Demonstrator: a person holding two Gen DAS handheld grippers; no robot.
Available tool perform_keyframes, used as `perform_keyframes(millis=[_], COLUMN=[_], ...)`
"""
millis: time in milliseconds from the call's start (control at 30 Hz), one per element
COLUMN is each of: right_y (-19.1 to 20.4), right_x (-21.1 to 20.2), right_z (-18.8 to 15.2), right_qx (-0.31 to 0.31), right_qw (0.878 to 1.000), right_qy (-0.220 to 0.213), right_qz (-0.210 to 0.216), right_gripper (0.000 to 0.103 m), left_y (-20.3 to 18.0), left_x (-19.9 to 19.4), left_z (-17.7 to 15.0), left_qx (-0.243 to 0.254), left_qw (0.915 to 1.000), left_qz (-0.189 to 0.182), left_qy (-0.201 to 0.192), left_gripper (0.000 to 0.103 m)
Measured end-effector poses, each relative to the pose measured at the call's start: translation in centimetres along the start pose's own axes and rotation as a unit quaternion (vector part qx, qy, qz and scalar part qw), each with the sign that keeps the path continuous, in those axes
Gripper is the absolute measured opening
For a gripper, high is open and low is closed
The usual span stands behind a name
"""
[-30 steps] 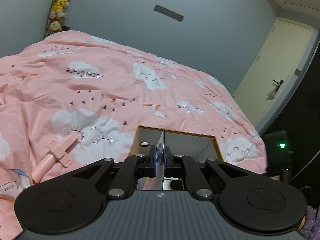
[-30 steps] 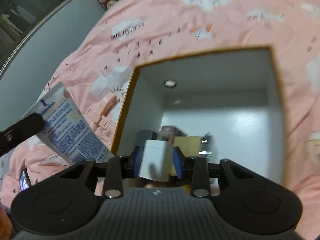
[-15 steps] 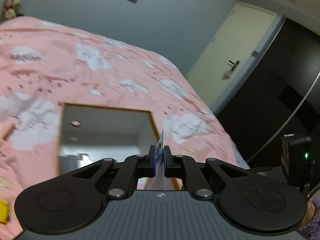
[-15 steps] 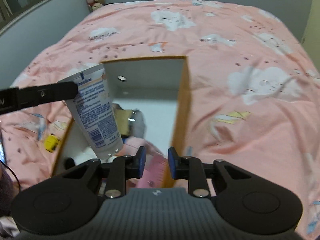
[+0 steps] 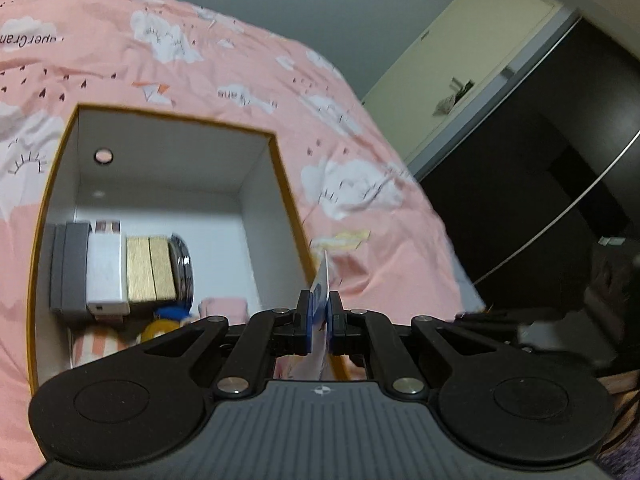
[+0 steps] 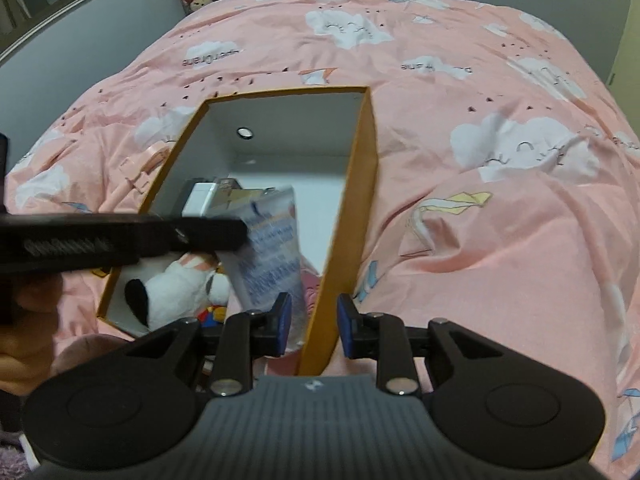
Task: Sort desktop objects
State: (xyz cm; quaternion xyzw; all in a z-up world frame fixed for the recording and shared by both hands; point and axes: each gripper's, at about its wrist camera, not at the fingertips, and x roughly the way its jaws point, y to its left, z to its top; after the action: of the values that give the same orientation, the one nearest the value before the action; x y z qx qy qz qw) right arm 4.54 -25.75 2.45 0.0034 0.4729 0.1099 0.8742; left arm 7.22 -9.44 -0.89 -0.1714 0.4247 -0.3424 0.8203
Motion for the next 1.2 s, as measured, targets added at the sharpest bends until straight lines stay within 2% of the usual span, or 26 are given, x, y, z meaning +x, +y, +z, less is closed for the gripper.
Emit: perform_keyframes(millis=[233,500,567,733,800,833,900,1000,1033,1133,1200], right_y=[2.5,4.2,4.9,6.2,6.5,6.6,6.4,6.0,5.9,5.4,5.0], right_x=[0.3,1.9,2.4,3.5,4.0,4.1,3.9,3.3,3.1,2.7,2.5], right_z=[-1.1,-1.9,-2.1,-2.6,-2.8,-2.9,-2.9,-2.9,-2.9,-2.9,-2.9], right_qx=[-0.072,-0.118,-0.130,-0.153,-0.158,-0.158,-0.152,-0.143,-0.144,-0.136,-0.129], right_qw=[0.997,0.993,0.991,0.986,0.983,0.983,0.985,0.986,0.986,0.987,0.988], right_qy=[0.019,0.033,0.031,0.006,-0.001,-0.002,-0.001,-0.001,0.000,0.005,0.008], right_qz=[0.022,-0.001,-0.014,-0.069,-0.088,-0.091,-0.087,-0.087,-0.087,-0.087,-0.080], right_gripper=[0.028,0.038,0.041,0.039,0.034,0.034,0.024,0.023,0.022,0.020,0.020], left_y=[1.0,0.7,0.6,0.8,0.9,1.0,1.3,1.8,1.9,2.4,2.7], left_x=[1.3,1.2,1.4,1.5,1.6,1.6,1.2,0.3,0.1,-0.9,-1.1], left_z=[-0.6,-0.9,-1.0,-1.0,-1.0,-0.9,-0.8,-0.7,-0.7,-0.8,-0.7], left_qx=[-0.023,-0.006,-0.006,-0.010,-0.011,-0.014,-0.028,-0.038,-0.042,-0.043,-0.048], left_qw=[0.9982,0.9951,0.9948,0.9942,0.9941,0.9941,0.9936,0.9928,0.9922,0.9954,0.9951], left_qz=[-0.024,-0.051,-0.046,-0.046,-0.044,-0.042,-0.052,-0.071,-0.077,-0.049,-0.049], left_qy=[0.050,0.085,0.090,0.096,0.098,0.099,0.096,0.089,0.088,0.070,0.072], left_gripper=[0.008,0.011,0.011,0.012,0.013,0.013,0.016,0.033,0.034,0.034,0.034])
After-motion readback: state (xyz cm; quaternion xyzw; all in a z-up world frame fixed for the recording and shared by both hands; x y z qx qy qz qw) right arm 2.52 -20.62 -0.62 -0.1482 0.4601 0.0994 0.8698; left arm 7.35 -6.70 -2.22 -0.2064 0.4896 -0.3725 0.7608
